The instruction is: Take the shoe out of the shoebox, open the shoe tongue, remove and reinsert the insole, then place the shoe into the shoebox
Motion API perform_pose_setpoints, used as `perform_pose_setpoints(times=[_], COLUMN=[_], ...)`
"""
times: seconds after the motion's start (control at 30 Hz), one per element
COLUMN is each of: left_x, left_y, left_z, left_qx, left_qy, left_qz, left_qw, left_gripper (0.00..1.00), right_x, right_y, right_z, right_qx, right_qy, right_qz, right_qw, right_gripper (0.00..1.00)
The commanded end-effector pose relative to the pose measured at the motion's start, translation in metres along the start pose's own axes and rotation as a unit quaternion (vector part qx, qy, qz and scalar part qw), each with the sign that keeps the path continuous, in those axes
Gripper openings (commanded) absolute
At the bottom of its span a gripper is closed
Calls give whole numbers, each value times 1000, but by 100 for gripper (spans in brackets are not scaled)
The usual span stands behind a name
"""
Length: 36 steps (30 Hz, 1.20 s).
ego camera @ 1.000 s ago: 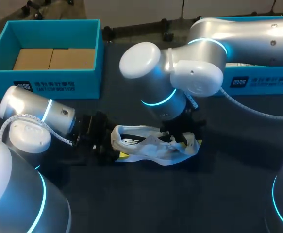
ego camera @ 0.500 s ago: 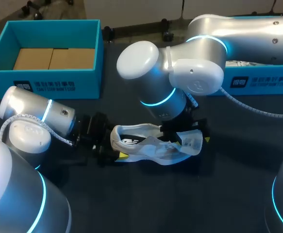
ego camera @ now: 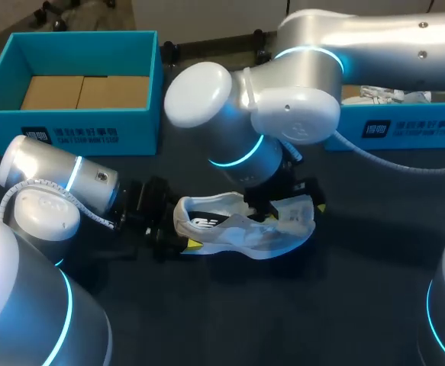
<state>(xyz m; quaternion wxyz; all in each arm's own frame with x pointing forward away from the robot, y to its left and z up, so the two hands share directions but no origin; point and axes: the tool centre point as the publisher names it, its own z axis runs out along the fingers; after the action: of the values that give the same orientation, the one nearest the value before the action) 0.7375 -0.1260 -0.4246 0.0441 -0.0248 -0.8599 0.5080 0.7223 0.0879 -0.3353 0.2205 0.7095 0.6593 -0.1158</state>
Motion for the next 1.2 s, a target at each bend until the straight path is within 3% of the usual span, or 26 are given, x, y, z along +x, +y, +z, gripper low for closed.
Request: perform_pose_setpoints(times=[0.03, 0.37, 0.63, 0.9, 1.1, 1.2], left_x=[2, 2, 2, 2, 2, 2], left_y=[1, 1, 1, 1, 1, 1], left_z=[1, 1, 1, 1, 1, 1], left_qx=[-2, -2, -2, -2, -2, -2], left_qy=[-1, -1, -1, -1, -1, -1], left_qz=[1, 1, 1, 1, 1, 1], left_qw=[1000, 1000, 1000, 1000, 1000, 1000], left_gripper=[0, 0, 0, 0, 0, 0], right_x=[3, 17, 31, 36, 40, 43], right_y=[-1, 19, 30, 28, 26, 24], right_z=[-24, -61, -81, -83, -77, -75], right_qx=[-35, -100, -129, -111, -77, -67], right_qy=[5, 53, 106, 95, 87, 90], right_qz=[281, 160, 72, 56, 70, 73], right_qw=[959, 981, 983, 988, 991, 991], right_gripper=[100, 100, 100, 100, 100, 92])
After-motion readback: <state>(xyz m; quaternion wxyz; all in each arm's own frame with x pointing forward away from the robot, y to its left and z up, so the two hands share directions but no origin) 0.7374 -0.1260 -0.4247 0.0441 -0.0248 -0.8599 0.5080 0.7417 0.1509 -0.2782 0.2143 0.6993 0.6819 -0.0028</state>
